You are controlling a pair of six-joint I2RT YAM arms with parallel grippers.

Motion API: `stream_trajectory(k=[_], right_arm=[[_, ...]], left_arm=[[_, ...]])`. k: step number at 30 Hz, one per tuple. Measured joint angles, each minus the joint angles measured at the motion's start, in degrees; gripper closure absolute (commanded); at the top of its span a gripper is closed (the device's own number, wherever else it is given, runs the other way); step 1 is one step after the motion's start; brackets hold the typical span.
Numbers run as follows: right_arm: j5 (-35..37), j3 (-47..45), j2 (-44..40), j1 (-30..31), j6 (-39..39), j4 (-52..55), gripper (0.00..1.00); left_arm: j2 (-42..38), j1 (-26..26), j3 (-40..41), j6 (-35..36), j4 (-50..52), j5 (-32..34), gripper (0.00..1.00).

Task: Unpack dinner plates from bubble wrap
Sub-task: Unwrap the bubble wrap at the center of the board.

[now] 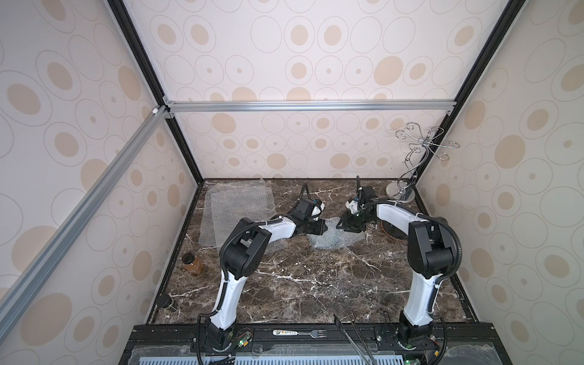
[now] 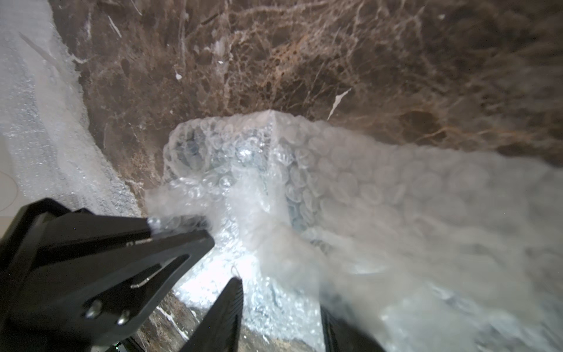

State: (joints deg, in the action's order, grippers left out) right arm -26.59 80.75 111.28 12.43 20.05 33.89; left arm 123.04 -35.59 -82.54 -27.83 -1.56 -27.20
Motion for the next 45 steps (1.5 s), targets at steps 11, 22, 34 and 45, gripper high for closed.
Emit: stream_trajectory(k=[11, 22, 34, 45], right_arm=[[-0.33, 0.02, -8.35, -0.13, -1.09, 3.28, 0.54], [0.37, 0.02, -12.0, -0.15, -1.79, 6.23, 0.54], [1.68, 0.57, -13.77, -0.17, -1.73, 8.92, 0.53], [2.84, 7.98, -10.29, -0.17, -1.53, 9.84, 0.54]], left_arm=[[0.28, 0.98, -2.73, 0.02, 0.35, -2.19, 0.91], [-6.78, 0.98, 6.34, -1.31, -3.89, -4.68, 0.9], [-13.51, 0.68, 16.22, -4.22, -10.21, -5.7, 0.86], [-18.38, -0.66, 22.58, -6.01, -14.95, -6.16, 0.79]])
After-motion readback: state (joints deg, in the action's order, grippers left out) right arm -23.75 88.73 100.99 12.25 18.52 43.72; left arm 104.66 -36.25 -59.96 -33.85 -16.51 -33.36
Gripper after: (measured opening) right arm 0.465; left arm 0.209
